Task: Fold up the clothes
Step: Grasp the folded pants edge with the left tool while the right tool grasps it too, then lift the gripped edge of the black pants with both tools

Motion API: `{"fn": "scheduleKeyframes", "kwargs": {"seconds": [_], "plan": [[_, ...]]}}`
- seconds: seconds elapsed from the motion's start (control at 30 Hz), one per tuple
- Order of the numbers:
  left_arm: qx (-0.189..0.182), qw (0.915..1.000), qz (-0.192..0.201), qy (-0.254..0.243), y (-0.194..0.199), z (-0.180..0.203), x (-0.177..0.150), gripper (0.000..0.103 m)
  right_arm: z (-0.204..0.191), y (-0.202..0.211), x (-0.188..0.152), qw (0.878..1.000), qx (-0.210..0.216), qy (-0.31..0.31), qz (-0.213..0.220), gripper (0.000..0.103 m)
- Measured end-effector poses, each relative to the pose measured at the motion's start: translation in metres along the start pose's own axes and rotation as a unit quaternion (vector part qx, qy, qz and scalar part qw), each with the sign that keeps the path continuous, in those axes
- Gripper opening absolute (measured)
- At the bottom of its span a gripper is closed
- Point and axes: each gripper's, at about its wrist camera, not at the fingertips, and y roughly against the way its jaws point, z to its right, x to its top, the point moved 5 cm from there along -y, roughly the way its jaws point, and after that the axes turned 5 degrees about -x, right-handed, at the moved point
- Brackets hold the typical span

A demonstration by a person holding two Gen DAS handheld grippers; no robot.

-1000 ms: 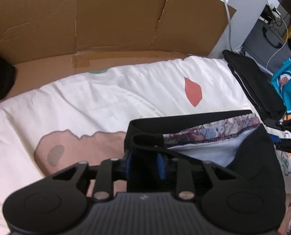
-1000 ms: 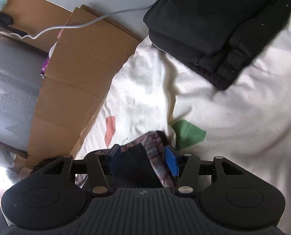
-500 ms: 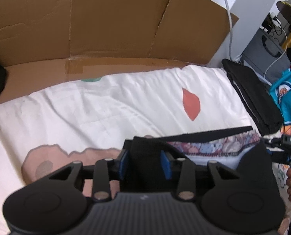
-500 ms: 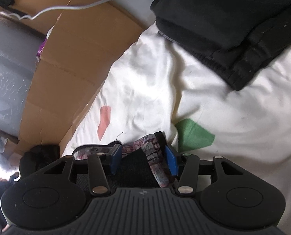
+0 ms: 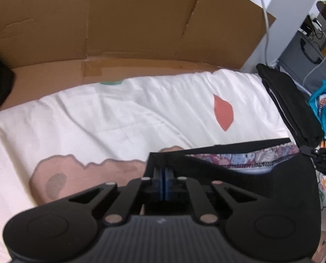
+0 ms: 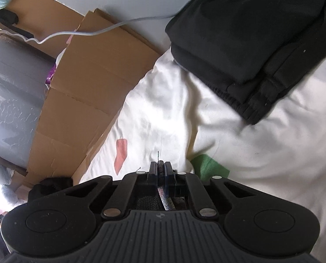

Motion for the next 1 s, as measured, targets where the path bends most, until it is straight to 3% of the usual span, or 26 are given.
{"fn": "scheduleKeyframes", "kwargs": {"seconds": [0.27, 0.47, 0.7, 0.8, 0.87, 0.9, 0.93, 1.0], "plan": [[0.030, 0.9994, 0.003, 0.015, 0.007, -0.019, -0.002, 0.002, -0.004, 0.004, 0.006, 0.999, 0.016, -0.008, 0.040, 0.004], [0.034, 0.9992, 0.002, 0.022, 0.009, -0.025, -0.003, 0.002, -0.009, -0.005, 0.017, 0.998, 0.024, -0.013, 0.058, 0.003], [0.044, 0.9987, 0.000, 0.026, 0.000, -0.023, -0.001, 0.002, -0.001, -0.012, 0.015, 0.999, 0.012, -0.025, 0.046, 0.001], [0.055, 0.9979, -0.015, 0.031, -0.008, -0.021, -0.001, 0.004, 0.001, -0.013, 0.015, 0.999, 0.013, -0.038, 0.032, 0.005], [0.063, 0.9974, -0.015, 0.032, -0.007, -0.020, -0.002, 0.007, 0.003, -0.014, 0.014, 0.999, 0.009, -0.042, 0.013, 0.018], [0.067, 0.9972, -0.016, 0.031, -0.006, -0.020, -0.003, 0.009, 0.004, -0.016, 0.012, 0.999, 0.005, -0.042, 0.001, 0.037], [0.069, 0.9969, -0.018, 0.032, -0.004, -0.020, -0.004, 0.009, 0.004, -0.017, 0.010, 0.999, -0.001, -0.044, -0.008, 0.047], [0.069, 0.9969, -0.017, 0.035, -0.001, -0.020, -0.007, 0.011, 0.003, -0.018, 0.008, 0.999, -0.003, -0.041, -0.017, 0.049]]}}
